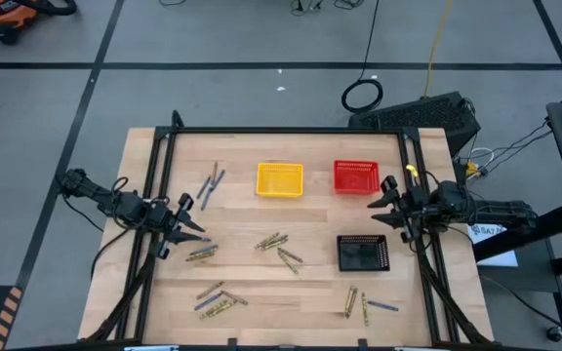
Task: Sort crayons
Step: Put the brown crayon into the yellow bin
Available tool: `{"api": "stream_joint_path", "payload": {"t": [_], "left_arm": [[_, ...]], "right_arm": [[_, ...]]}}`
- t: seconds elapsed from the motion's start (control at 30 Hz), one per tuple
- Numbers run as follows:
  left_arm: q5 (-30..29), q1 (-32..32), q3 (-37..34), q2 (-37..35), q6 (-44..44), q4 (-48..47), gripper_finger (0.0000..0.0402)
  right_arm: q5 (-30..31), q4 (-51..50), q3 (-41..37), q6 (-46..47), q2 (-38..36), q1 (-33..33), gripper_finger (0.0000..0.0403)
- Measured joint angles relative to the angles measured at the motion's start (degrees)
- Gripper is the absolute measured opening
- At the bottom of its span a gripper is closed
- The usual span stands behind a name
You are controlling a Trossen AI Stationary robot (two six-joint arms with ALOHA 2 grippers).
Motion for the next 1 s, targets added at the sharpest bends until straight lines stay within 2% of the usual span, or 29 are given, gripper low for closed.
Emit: {"api": "stream_joint_path", "payload": {"t": [0.37, 0.57, 0.73, 1.0], "left_arm": [[-0.39, 0.02, 0.00, 0.00, 0.00, 0.07, 0.0090], [-6.26, 0.02, 0.00, 0.00, 0.02, 0.11, 0.0090], [-6.67, 0.02, 0.01, 0.00, 0.04, 0.09, 0.0090], [-6.69, 0.02, 0.02, 0.00, 1.90, 0.11, 0.0090]], "right_arm": [[0.41, -9.72, 0.11, 0.26, 0.00, 0.00, 0.0128], [5.88, -10.45, 0.22, -1.05, 0.00, -0.02, 0.0128], [10.68, -11.61, 0.22, -3.75, 0.00, -0.02, 0.0128], [11.09, -11.54, 0.22, -5.69, 0.00, -0.02, 0.0128]]}}
